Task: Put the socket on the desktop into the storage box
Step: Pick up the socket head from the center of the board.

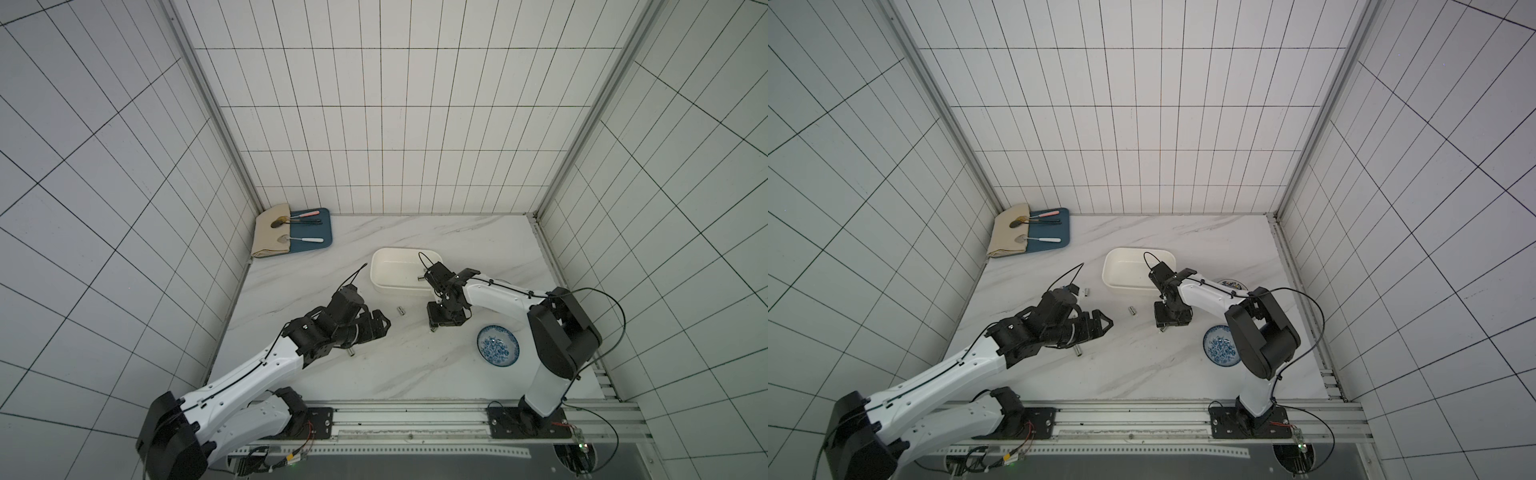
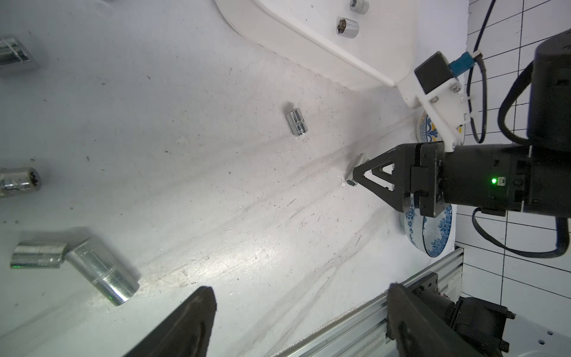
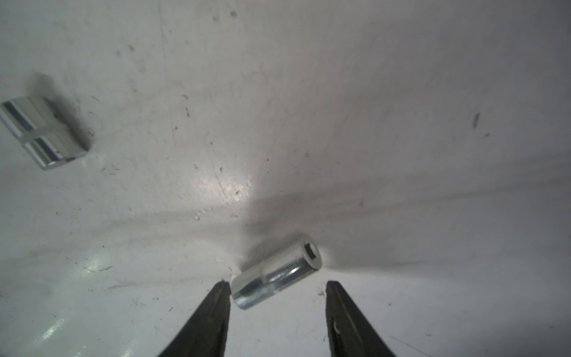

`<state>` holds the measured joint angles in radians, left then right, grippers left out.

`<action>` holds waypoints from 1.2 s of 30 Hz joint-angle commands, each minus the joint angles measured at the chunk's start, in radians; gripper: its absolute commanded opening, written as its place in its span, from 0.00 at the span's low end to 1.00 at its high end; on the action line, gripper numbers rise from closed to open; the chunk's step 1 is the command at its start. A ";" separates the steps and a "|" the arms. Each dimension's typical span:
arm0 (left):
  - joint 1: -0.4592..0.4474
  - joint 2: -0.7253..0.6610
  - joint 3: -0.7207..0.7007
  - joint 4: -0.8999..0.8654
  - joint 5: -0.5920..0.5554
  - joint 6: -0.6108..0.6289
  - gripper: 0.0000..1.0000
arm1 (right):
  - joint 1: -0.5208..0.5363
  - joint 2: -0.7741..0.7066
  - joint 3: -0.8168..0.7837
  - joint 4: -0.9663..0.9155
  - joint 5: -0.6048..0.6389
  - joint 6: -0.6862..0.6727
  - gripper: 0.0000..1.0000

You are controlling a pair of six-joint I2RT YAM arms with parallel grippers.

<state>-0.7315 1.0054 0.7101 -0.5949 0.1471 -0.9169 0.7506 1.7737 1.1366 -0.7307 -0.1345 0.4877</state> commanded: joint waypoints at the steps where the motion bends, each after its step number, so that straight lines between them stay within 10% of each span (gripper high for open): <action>1: 0.003 -0.011 -0.009 0.008 -0.021 0.001 0.91 | 0.015 0.026 -0.003 0.019 -0.008 0.010 0.47; 21: 0.014 -0.031 -0.033 0.005 -0.020 -0.017 0.90 | 0.024 0.078 -0.003 0.003 0.051 0.002 0.39; 36: 0.026 -0.038 -0.040 0.006 -0.017 -0.020 0.90 | 0.029 0.074 -0.001 0.004 0.055 0.005 0.13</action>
<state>-0.7120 0.9817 0.6815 -0.5953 0.1459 -0.9352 0.7673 1.8164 1.1393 -0.7212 -0.0921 0.4877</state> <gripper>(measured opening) 0.904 0.198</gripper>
